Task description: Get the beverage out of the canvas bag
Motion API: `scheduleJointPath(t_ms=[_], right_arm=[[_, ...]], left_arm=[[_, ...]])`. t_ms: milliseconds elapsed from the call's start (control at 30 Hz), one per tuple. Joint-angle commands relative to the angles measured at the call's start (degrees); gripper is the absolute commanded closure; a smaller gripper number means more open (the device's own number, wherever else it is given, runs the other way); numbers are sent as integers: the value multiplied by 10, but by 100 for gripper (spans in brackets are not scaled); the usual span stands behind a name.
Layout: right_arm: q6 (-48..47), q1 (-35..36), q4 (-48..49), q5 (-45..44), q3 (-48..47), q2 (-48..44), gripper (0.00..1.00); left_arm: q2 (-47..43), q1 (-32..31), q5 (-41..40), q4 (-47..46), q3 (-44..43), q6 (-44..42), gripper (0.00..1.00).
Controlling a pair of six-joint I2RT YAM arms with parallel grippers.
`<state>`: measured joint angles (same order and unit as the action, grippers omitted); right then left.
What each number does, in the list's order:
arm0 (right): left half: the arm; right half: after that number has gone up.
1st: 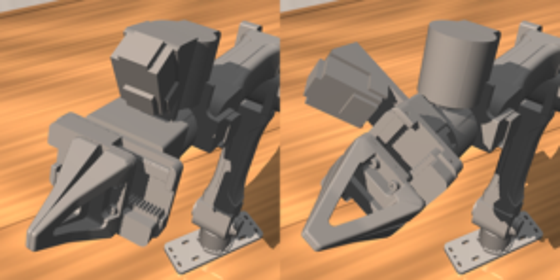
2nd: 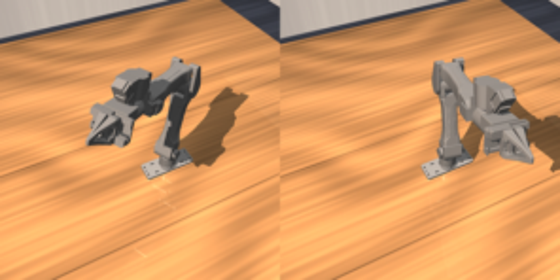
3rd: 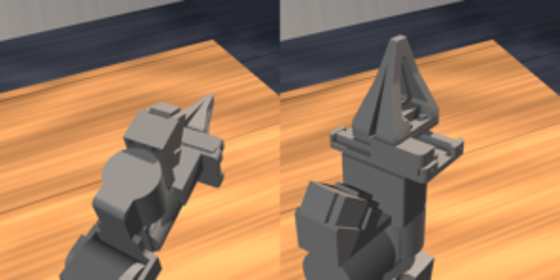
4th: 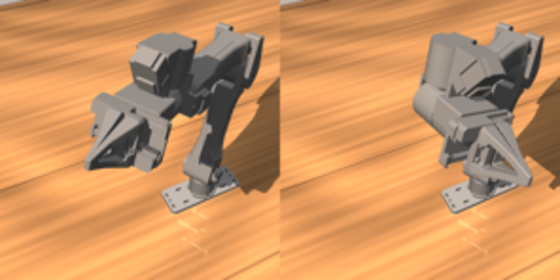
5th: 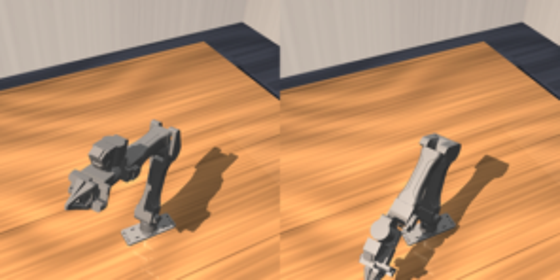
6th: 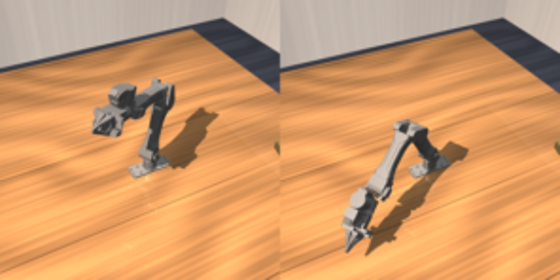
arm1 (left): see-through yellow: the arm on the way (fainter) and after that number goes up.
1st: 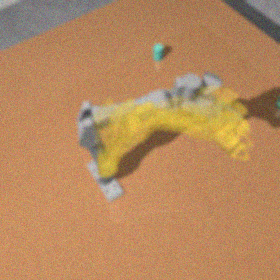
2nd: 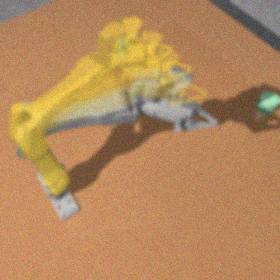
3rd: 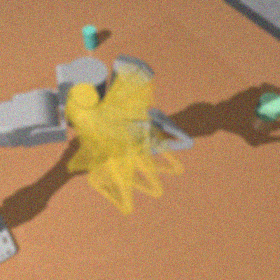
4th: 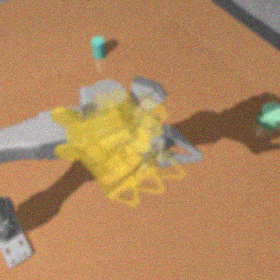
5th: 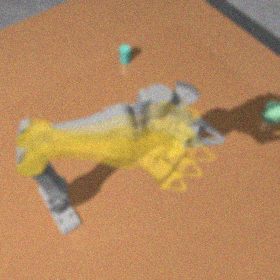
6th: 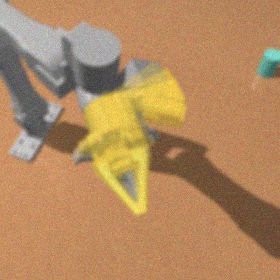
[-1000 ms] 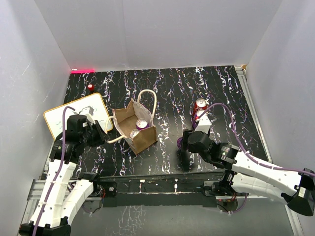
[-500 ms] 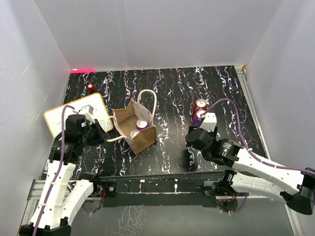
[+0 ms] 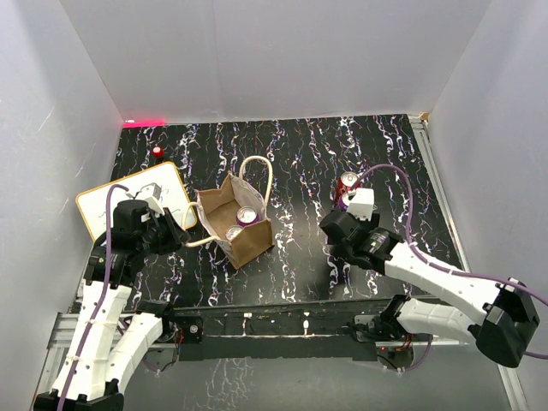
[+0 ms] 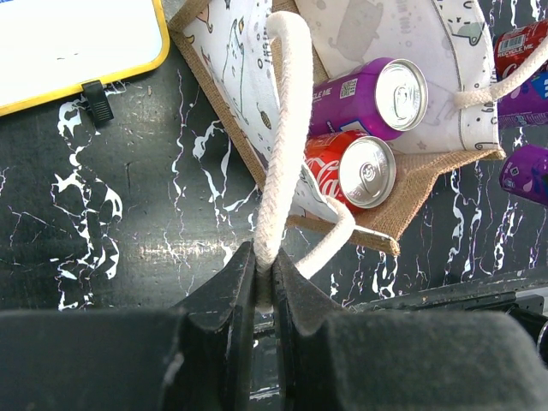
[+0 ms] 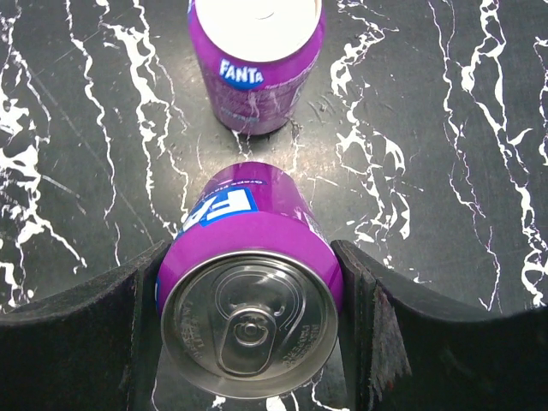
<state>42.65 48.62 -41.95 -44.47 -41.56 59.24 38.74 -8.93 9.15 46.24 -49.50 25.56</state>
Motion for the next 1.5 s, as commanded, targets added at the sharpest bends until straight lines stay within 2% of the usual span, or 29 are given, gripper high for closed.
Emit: scheduleJointPath(t_ms=[0,333,800,867,967,1033,1300,1467], right_arm=[[-60,-54,107,19,-11,2,93],[-128,-159,169,107,-6,43,93],[-158,-194,215,160,-4,99,90],[-159,-199,215,161,-6,108,84],[-160,-204,214,164,-6,116,68],[-163,-206,215,173,-5,118,53],[-180,-209,202,200,-17,104,3],[-168,-210,156,192,-46,63,0]], left_arm=[[-2,4,-11,-6,4,1,100],[-4,4,-13,-6,6,3,100],[-2,4,-14,-7,7,4,100],[-2,4,-14,-7,7,4,100],[-1,4,-14,-7,8,4,100],[0,4,-14,-7,8,4,100],[2,4,-13,-8,8,4,100],[3,4,-13,-8,8,4,100]])
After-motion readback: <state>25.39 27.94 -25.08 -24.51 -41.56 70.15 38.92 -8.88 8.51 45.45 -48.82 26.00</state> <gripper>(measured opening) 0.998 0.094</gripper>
